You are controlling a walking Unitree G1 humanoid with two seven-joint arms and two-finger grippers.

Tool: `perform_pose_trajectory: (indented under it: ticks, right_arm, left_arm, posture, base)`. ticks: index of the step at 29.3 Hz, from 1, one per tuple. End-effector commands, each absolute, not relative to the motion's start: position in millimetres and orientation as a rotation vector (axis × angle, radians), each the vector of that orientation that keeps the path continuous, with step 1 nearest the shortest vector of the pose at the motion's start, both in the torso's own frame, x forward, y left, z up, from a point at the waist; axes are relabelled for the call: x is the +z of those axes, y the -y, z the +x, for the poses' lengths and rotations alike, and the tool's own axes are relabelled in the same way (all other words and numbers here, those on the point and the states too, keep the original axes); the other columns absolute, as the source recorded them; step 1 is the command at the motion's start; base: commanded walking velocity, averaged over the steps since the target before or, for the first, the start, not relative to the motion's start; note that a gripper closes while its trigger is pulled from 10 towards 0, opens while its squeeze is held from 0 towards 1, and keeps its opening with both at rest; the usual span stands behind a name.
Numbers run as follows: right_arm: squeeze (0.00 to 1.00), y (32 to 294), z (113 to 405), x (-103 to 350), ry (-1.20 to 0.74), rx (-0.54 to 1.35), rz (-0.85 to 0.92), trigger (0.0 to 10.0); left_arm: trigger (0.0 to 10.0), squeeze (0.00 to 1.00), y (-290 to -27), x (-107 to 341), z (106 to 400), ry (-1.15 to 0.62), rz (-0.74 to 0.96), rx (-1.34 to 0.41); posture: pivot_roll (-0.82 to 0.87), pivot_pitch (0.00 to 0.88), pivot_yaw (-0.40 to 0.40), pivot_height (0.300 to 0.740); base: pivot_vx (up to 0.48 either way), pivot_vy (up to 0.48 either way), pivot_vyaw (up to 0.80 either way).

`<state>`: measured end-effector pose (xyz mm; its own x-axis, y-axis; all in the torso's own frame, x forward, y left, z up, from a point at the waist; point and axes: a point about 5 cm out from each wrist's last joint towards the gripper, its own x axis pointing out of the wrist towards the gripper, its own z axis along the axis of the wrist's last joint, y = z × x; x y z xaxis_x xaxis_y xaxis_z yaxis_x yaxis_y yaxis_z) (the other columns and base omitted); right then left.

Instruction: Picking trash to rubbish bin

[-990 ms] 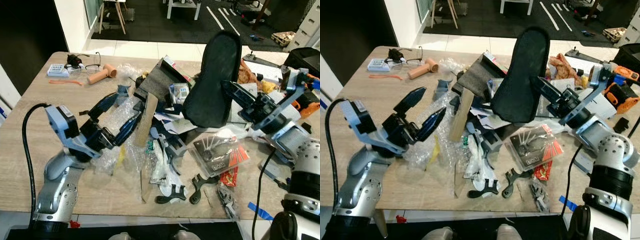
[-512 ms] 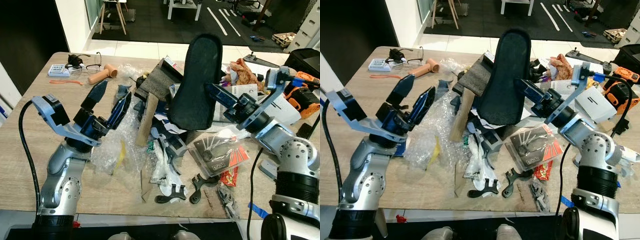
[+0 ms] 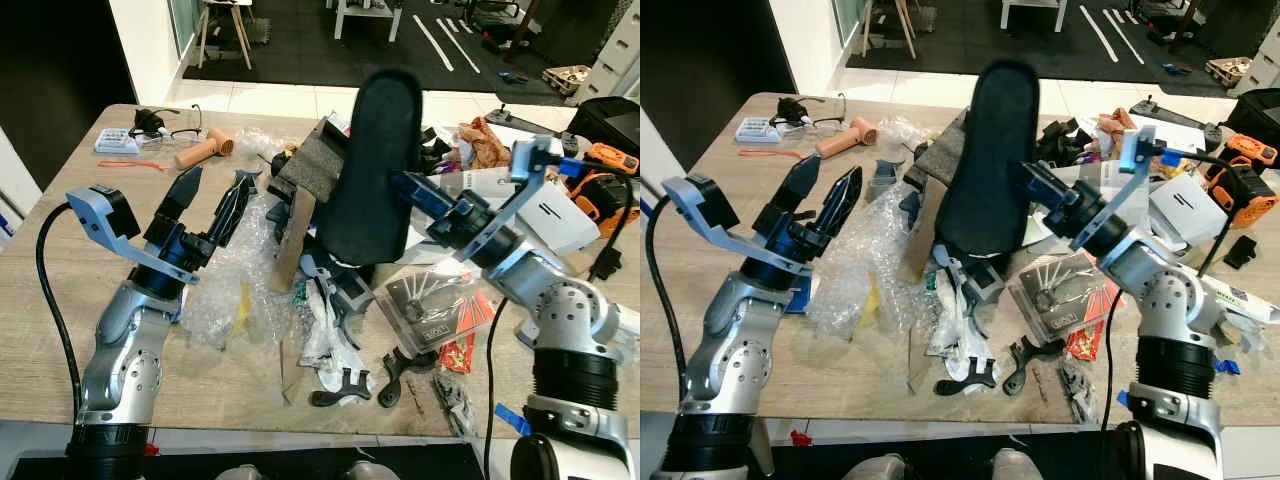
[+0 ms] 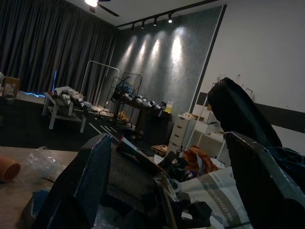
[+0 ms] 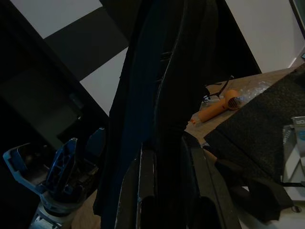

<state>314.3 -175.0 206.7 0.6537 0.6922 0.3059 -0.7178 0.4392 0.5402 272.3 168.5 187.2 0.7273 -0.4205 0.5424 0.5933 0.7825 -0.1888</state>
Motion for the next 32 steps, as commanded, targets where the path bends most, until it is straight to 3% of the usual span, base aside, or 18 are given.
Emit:
perform_pose_trajectory:
  ticks: [1, 32]
  right_arm:
    - [0.0, 173, 312, 212, 0.076, 0.893, 0.663, 10.0]
    - [0.0, 159, 312, 196, 0.037, 0.879, 0.627, 10.0]
  left_arm:
    - [10.0, 0.0, -167, 185, 274, 0.486, -0.372, -0.563]
    - [10.0, 0.0, -162, 180, 275, 0.461, -0.359, -0.572]
  posture:
    - [-0.02, 0.0, -0.054, 0.74]
    - [-0.01, 0.0, -0.061, 0.74]
  base:
    - [0.0, 0.0, 0.0]
    - [0.0, 0.0, 0.0]
